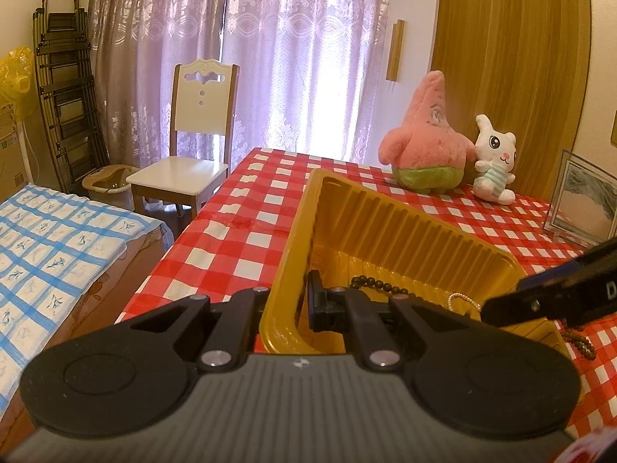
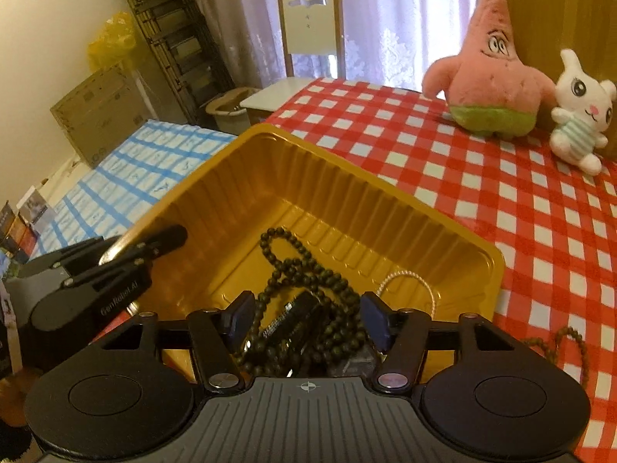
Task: Organize jewelry
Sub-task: 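Move the open right gripper to the small brown bead bracelet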
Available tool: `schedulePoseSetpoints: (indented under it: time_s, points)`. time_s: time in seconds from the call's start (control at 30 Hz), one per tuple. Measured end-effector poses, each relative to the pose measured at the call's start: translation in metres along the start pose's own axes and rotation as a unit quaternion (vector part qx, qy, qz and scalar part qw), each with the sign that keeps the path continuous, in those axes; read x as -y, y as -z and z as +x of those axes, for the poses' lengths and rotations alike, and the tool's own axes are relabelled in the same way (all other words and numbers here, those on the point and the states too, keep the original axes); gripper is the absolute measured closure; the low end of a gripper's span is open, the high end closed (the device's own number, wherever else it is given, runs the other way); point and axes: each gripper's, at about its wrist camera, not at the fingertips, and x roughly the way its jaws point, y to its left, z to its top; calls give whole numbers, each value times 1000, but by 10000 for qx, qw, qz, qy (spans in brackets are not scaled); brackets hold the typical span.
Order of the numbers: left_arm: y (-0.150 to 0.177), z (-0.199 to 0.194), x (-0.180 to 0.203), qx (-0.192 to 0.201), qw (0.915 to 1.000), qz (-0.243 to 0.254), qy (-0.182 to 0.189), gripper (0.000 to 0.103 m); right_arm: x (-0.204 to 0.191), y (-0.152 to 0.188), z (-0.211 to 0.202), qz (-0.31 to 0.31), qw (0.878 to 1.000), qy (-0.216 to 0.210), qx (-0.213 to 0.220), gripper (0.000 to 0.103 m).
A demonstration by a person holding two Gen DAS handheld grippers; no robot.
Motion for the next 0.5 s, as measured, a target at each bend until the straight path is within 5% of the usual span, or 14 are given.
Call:
schedulePoseSetpoints:
  time_s: [0.5]
  points:
    - [0, 0, -1, -6, 10000, 7, -14, 95, 23, 36, -16, 470, 9983, 278, -191, 39]
